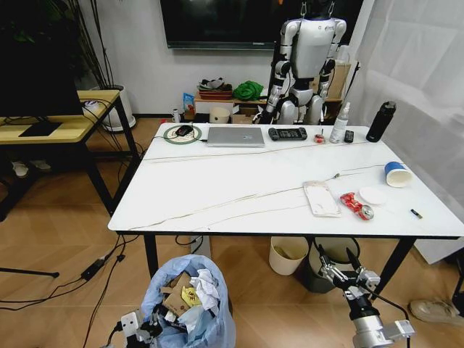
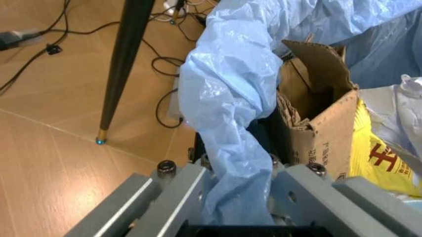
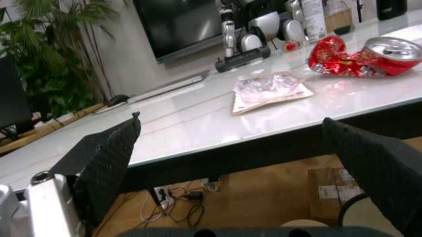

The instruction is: Pick up the trash bin and place the trash from the table into it.

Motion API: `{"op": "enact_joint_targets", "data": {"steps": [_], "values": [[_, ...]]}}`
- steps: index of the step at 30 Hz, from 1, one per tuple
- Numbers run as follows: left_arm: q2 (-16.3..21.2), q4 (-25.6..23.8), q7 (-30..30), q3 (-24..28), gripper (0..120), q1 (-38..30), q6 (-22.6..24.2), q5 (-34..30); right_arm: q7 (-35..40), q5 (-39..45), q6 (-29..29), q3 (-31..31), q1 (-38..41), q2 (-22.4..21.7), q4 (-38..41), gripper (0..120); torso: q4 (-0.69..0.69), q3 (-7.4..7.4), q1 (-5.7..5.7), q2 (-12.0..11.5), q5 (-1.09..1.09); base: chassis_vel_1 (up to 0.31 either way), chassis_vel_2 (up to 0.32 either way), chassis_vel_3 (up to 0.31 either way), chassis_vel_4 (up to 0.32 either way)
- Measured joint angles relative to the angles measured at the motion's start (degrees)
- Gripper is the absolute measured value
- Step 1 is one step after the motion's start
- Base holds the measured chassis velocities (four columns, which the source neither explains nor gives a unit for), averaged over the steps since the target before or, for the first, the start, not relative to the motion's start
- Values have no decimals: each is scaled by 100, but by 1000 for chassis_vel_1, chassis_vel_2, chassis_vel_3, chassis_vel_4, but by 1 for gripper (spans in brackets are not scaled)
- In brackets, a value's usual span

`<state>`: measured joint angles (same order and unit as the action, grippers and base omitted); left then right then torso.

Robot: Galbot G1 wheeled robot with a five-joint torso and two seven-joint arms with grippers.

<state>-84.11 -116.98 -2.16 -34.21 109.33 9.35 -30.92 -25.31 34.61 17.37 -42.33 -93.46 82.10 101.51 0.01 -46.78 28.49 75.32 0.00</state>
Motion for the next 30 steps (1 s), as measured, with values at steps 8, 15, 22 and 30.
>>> {"op": "enact_joint_targets", "data": {"steps": [8, 15, 22, 30], "values": [[-13, 29, -6, 14, 0, -23, 7, 5, -12, 22, -6, -18, 16, -27, -22, 100, 1, 0, 0, 0, 1, -77, -81, 96, 78], [-24, 42, -9, 20, 0, -37, 9, 9, -12, 39, -12, -21, 44, -54, -42, 100, 0, 0, 1, 0, 1, -84, -69, 76, 81], [-34, 43, -27, 47, 0, -76, 34, 27, -32, 66, -13, -39, 67, -120, -60, 100, 1, 0, 1, 0, 0, -77, -85, 72, 86], [-54, 43, -34, 67, 0, -69, 36, 49, -46, 93, -17, -50, 80, -170, -64, 100, 0, 0, 1, 0, 0, -84, -82, 85, 81]]}}
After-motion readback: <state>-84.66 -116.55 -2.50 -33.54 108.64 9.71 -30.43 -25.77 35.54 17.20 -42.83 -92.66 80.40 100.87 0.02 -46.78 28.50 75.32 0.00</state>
